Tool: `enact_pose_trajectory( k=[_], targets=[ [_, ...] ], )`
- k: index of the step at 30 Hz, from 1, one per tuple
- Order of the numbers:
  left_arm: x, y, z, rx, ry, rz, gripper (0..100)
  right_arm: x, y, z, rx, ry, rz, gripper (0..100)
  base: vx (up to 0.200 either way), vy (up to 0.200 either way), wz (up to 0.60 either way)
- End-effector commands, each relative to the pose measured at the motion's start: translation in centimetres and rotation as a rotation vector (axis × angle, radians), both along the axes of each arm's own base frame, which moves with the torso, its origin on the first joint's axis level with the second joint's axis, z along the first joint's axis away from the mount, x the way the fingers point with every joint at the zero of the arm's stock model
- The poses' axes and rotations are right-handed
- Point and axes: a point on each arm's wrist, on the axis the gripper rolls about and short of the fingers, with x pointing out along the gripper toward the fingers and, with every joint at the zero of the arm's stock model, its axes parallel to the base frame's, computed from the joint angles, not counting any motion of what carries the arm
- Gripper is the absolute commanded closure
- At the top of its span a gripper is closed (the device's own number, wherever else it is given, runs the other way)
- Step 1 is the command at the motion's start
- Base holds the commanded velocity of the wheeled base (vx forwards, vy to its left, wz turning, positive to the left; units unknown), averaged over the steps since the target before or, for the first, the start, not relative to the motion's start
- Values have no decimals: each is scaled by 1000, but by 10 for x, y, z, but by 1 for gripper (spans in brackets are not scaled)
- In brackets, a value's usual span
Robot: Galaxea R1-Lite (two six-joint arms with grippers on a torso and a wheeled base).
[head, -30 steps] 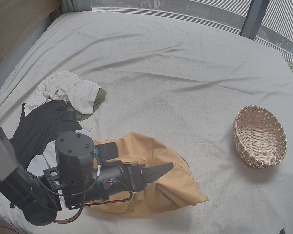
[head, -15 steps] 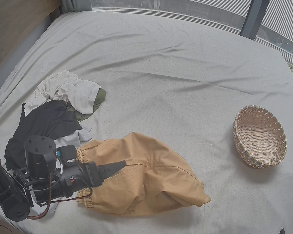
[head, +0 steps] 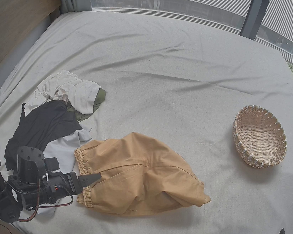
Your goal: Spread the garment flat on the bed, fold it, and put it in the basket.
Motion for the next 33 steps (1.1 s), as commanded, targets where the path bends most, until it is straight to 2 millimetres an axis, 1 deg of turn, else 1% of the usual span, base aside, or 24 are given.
enact_pose_trajectory(
  k=[1, 9, 14, 19, 22, 23, 24, 26, 29, 33],
  targets=[
    [0, 0, -18, 31, 73, -1, 0, 0, 0, -5, 0, 1, 1, 0, 0, 0, 0],
    [9, -6, -30, 3, 21, -6, 0, 0, 0, -5, 0, 1, 0, 0, 0, 0, 0],
    [7, -10, -42, 15, 48, -23, 0, 0, 0, -5, 0, 1, 1, 0, 0, 0, 0],
    [6, -12, -43, 17, 51, -29, 0, 0, 0, -5, 0, 1, 0, 0, 0, 0, 0],
    [10, -14, -37, 2, 15, -30, 0, 0, 0, -5, 0, 1, 1, 0, 0, 0, 0],
    [12, -15, -30, -14, -16, -32, 0, 0, 0, -5, 0, 1, 0, 0, 0, 0, 0],
    [13, -15, -30, -15, -19, -32, 0, 0, 0, -5, 0, 1, 0, 0, 0, 0, 0],
    [11, -18, -19, -35, -57, -44, 0, 0, 0, -5, 0, 1, 0, 0, 0, 0, 0],
    [11, -21, -11, -52, -91, -54, 0, 0, 0, -5, 0, 3, 0, 0, 0, 0, 0],
    [23, -24, 2, -85, -166, -42, 0, 0, 0, -5, 0, 1, 1, 0, 0, 0, 0]
  ],
)
